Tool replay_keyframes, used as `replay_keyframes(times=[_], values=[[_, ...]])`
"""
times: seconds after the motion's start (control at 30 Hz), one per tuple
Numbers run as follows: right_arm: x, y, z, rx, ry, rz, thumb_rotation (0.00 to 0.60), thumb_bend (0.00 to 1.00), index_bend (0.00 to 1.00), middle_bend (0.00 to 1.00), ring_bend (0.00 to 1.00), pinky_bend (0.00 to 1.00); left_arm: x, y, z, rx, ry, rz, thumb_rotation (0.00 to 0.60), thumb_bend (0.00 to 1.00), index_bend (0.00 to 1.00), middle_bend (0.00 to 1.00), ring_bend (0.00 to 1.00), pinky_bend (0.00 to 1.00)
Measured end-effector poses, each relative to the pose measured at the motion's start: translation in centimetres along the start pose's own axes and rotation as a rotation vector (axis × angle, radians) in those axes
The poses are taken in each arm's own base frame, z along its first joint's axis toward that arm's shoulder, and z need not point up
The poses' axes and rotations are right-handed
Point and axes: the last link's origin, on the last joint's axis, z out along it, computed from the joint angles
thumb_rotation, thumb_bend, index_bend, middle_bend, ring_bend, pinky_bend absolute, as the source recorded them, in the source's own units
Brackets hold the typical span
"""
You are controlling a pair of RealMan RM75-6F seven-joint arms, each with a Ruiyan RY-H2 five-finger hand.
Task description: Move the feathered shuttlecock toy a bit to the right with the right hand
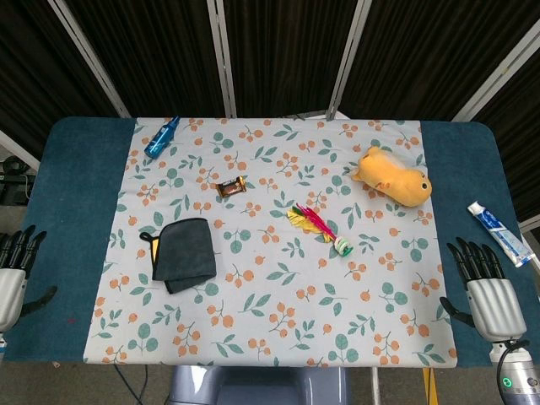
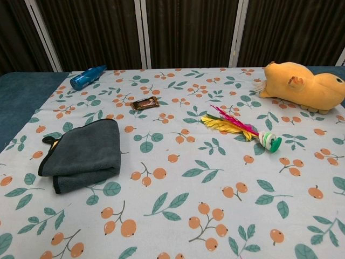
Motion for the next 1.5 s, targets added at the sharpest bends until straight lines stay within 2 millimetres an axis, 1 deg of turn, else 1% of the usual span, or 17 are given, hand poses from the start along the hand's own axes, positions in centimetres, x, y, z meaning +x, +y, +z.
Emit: replay_keyframes(times=[0.63, 0.77, 0.93, 1.03, 1.13, 1.27, 1.33, 1.43, 1.5], values=[[0.1, 0.2, -0.1, -0.037, -0.005, 0.009, 0.6, 0.14, 0.02, 0.0, 0.0, 0.0, -0.1, 0.3, 0.0, -0.013, -0.017, -0.008, 0.6, 0.24, 0.0, 0.0, 0.0, 0.0], [0.1, 0.0, -0.1, -0.04, -0.01, 0.019, 0.6, 0.14, 0.04, 0.0, 0.0, 0.0, 0.0, 0.3, 0.0, -0.013, -0.014, -0.006, 0.6, 0.24, 0.0, 0.0, 0.0, 0.0], [0.1, -0.5, 0.3, -0.048, -0.023, 0.055, 0.6, 0.14, 0.11, 0.0, 0.0, 0.0, 0.0, 0.3, -0.1, -0.012, -0.017, -0.009, 0.6, 0.24, 0.0, 0.0, 0.0, 0.0], [0.3, -1.4, 1.5, -0.045, -0.032, 0.074, 0.6, 0.14, 0.14, 0.0, 0.0, 0.0, 0.0, 0.4, -0.2, -0.017, -0.017, -0.01, 0.6, 0.24, 0.0, 0.0, 0.0, 0.0], [0.5, -2.6, 3.2, -0.032, -0.034, 0.074, 0.6, 0.14, 0.18, 0.0, 0.0, 0.0, -0.1, 0.4, -0.2, -0.017, -0.024, -0.013, 0.6, 0.24, 0.0, 0.0, 0.0, 0.0], [0.4, -5.0, 6.3, -0.027, -0.036, 0.097, 0.6, 0.14, 0.22, 0.03, 0.0, 0.0, -0.1, 0.4, -0.1, -0.014, -0.032, -0.026, 0.6, 0.24, 0.0, 0.0, 0.0, 0.0], [0.2, -6.1, 7.6, -0.034, -0.043, 0.12, 0.6, 0.14, 0.25, 0.04, 0.0, 0.0, -0.1, 0.4, -0.1, -0.013, -0.036, -0.03, 0.6, 0.24, 0.0, 0.0, 0.0, 0.0], [-0.3, -8.1, 9.6, -0.05, -0.059, 0.166, 0.6, 0.14, 0.28, 0.06, 0.0, 0.0, -0.2, 0.4, -0.1, -0.014, -0.048, -0.038, 0.6, 0.24, 0.0, 0.0, 0.0, 0.0], [-0.9, -9.8, 11.1, -0.058, -0.073, 0.207, 0.6, 0.14, 0.29, 0.07, 0.0, 0.0, -0.3, 0.4, -0.1, -0.016, -0.057, -0.042, 0.6, 0.24, 0.0, 0.0, 0.0, 0.0]])
